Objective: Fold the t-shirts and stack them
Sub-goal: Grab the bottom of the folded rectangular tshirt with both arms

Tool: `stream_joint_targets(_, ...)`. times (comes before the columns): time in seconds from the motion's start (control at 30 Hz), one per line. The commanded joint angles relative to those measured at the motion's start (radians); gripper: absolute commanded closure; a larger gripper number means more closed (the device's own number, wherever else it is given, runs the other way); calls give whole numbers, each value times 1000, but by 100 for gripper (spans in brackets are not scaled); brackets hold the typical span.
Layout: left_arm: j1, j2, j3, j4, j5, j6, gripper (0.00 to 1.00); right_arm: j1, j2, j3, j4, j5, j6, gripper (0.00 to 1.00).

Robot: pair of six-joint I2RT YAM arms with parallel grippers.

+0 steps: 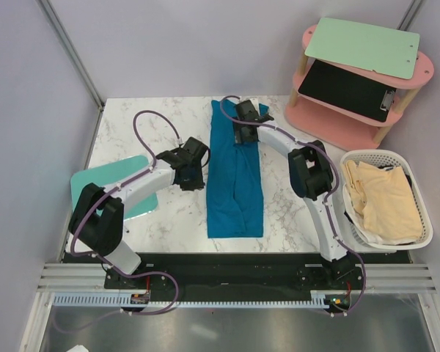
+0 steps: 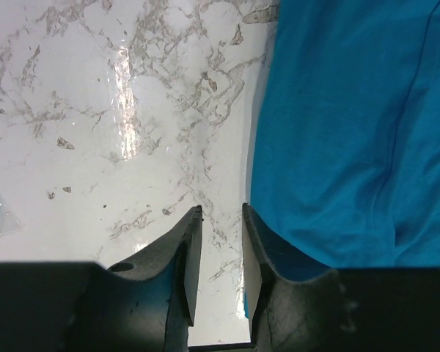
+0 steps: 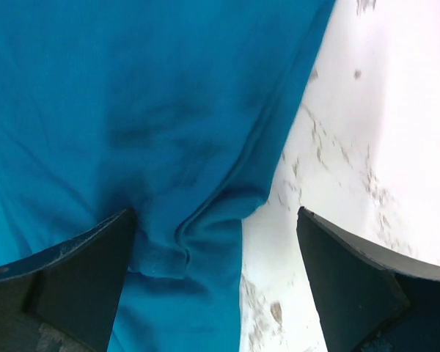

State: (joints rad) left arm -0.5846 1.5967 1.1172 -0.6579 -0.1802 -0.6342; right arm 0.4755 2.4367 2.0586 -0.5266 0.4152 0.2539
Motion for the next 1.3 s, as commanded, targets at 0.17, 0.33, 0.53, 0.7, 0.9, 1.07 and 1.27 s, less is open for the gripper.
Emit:
stream_joint_targets(0.17, 3, -116, -141, 89, 125, -2, 47, 0, -497, -493, 69, -167, 88, 2)
stream_joint_targets(0.33, -1, -171, -296, 214, 229, -39, 20, 0, -726, -757, 98, -346, 189, 2)
stream_joint_targets(0.53, -38, -195, -385, 284, 292, -81, 25, 2, -942, -1156, 212, -555, 361, 7)
stream_joint_targets(0.7, -72, -236, -428, 291, 304, -125, 32, 20, -1058, -1344, 278, -653, 458, 16)
stream_joint_targets(0.9, -122, -256, -465, 300, 317, -170, 38, 90, -1130, -1479, 319, -687, 557, 26)
stream_joint_targets(1.07, -178, -241, -473, 302, 312, -202, 55, 172, -1122, -1549, 369, -700, 657, 39)
stream_joint_targets(1.27, -222, -210, -447, 302, 303, -225, 88, 253, -1146, -1597, 372, -690, 722, 65)
